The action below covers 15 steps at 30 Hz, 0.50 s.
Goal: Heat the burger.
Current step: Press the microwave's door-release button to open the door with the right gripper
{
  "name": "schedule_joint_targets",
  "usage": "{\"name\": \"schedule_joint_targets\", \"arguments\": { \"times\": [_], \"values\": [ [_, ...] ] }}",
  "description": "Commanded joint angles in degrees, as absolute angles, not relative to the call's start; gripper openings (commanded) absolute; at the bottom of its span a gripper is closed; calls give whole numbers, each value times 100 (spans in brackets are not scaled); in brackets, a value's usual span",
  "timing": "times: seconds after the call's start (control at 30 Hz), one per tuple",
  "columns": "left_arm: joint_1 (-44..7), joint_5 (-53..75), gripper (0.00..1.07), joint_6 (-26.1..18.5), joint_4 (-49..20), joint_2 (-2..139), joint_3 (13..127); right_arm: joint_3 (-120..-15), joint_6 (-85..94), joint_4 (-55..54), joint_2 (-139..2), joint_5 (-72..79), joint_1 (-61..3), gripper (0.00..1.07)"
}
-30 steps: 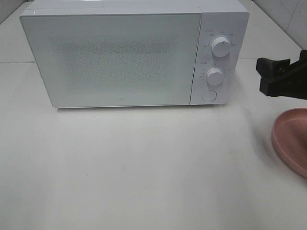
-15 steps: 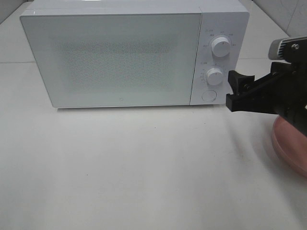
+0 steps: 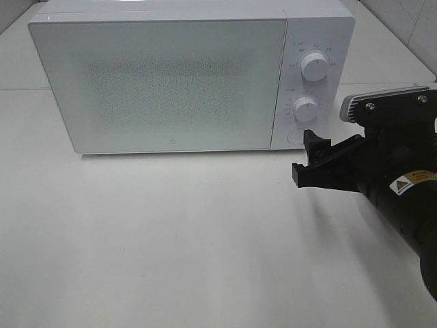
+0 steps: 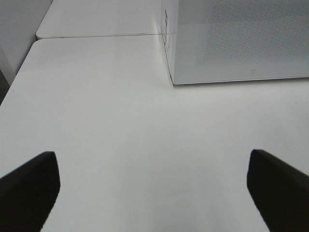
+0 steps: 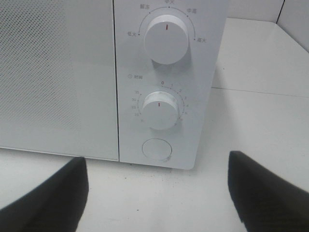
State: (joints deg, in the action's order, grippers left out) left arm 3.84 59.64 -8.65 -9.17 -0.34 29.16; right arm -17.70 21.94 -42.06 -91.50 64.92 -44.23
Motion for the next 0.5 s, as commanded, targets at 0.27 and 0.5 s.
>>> {"name": "schedule_joint_targets", "arguments": {
  "times": [0.27,0.5],
  "values": [
    [378,5936,98,-859,-980,-126,2905,-1782,1140,-4228,-9477,6727,-4486,73],
    [378,5936,98,-859,-980,-126,2905,-1782,103,-4228,-9477,6732,-4486,70]
  ]
}}
